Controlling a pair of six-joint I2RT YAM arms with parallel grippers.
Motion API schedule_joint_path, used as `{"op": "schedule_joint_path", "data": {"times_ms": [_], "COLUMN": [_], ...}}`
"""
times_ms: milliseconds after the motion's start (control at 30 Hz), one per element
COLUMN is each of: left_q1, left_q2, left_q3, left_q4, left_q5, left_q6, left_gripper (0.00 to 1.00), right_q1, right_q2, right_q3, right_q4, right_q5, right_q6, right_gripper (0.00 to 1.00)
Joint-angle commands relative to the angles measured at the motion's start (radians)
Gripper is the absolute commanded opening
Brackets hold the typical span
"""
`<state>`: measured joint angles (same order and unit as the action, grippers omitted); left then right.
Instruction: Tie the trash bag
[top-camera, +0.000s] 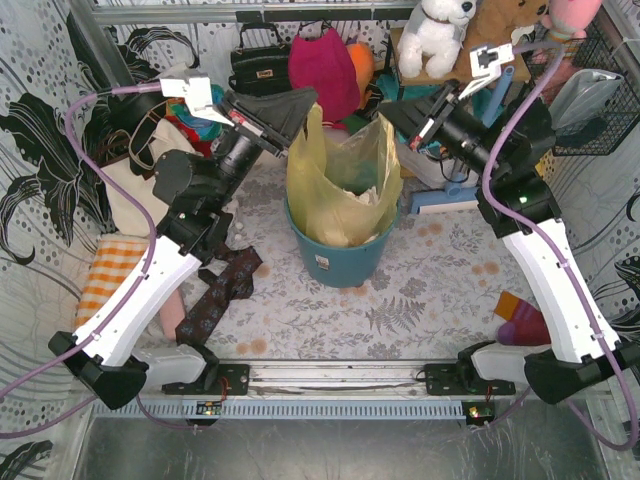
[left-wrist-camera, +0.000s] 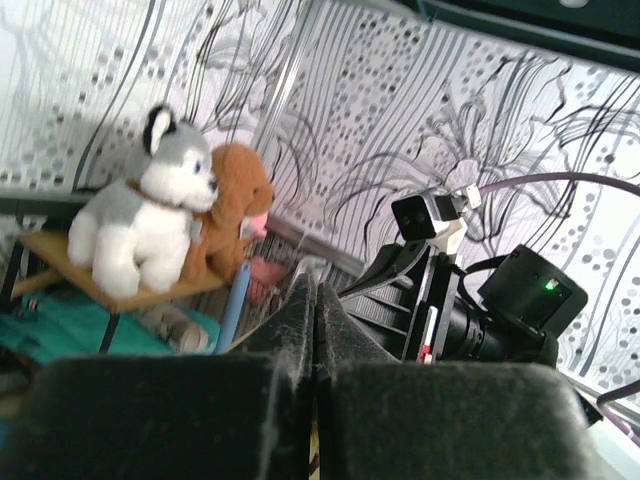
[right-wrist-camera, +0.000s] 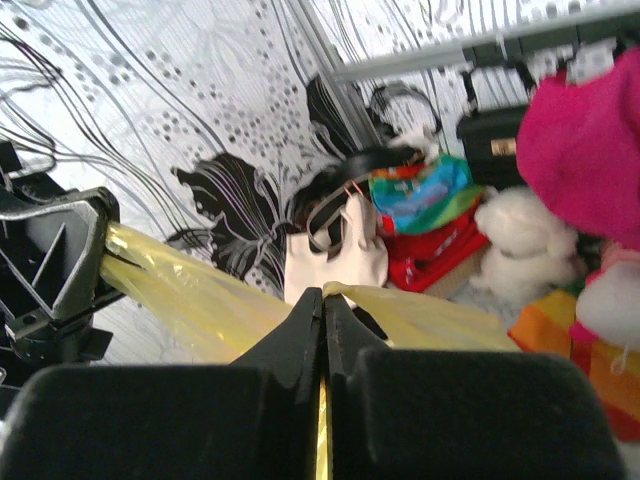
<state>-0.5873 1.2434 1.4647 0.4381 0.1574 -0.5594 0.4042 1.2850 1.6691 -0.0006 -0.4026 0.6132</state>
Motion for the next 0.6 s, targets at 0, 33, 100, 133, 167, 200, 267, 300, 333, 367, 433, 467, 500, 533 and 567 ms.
{"op": "schedule_joint_path", "data": {"times_ms": [0, 33, 100, 133, 167, 200, 267, 300, 333, 367, 433, 467, 500, 533, 567], "left_q1": [0.004, 0.004, 0.004, 0.005, 0.004, 0.004, 0.004, 0.004, 0.005, 0.004, 0.004, 0.004, 0.004, 0.004, 0.004], "left_q2": [-0.047, -0.061, -0.08, -0.085, -0.088, -0.088, -0.083, -0.079, -0.076, -0.073, -0.066, -0.062, -0.055, -0.049, -0.043], "left_q3": [-0.102, -0.12, -0.135, -0.135, -0.131, -0.125, -0.109, -0.1, -0.091, -0.081, -0.065, -0.055, -0.044, -0.028, -0.011], "left_q4": [-0.022, -0.023, -0.032, -0.039, -0.047, -0.054, -0.068, -0.073, -0.08, -0.086, -0.096, -0.103, -0.113, -0.126, -0.137], "left_q5": [-0.012, -0.017, -0.027, -0.029, -0.032, -0.033, -0.027, -0.026, -0.027, -0.027, -0.028, -0.028, -0.029, -0.029, -0.028], "left_q6": [-0.025, -0.024, -0.018, -0.013, -0.009, -0.005, 0.003, 0.007, 0.009, 0.013, 0.025, 0.031, 0.038, 0.049, 0.057], "left_gripper": [0.0, 0.0, 0.0, 0.0, 0.0, 0.0, 0.0, 0.0, 0.0, 0.0, 0.0, 0.0, 0.0, 0.0, 0.0], "right_q1": [-0.001, -0.002, 0.003, 0.007, 0.015, 0.022, 0.039, 0.047, 0.055, 0.064, 0.083, 0.091, 0.1, 0.109, 0.118], "right_q2": [-0.064, -0.08, -0.109, -0.121, -0.133, -0.147, -0.173, -0.185, -0.195, -0.205, -0.22, -0.226, -0.229, -0.229, -0.228], "right_q3": [-0.134, -0.152, -0.177, -0.183, -0.183, -0.186, -0.191, -0.195, -0.195, -0.193, -0.193, -0.192, -0.193, -0.192, -0.189], "right_q4": [-0.025, -0.027, -0.031, -0.037, -0.047, -0.059, -0.068, -0.07, -0.071, -0.073, -0.07, -0.061, -0.051, -0.042, -0.036], "right_q5": [-0.016, -0.023, -0.034, -0.04, -0.043, -0.042, -0.038, -0.033, -0.031, -0.029, -0.025, -0.02, -0.018, -0.019, -0.019], "right_q6": [0.014, 0.022, 0.031, 0.032, 0.03, 0.027, 0.025, 0.027, 0.032, 0.036, 0.048, 0.057, 0.064, 0.069, 0.073], "right_gripper": [0.0, 0.0, 0.0, 0.0, 0.0, 0.0, 0.0, 0.0, 0.0, 0.0, 0.0, 0.0, 0.0, 0.0, 0.0]}}
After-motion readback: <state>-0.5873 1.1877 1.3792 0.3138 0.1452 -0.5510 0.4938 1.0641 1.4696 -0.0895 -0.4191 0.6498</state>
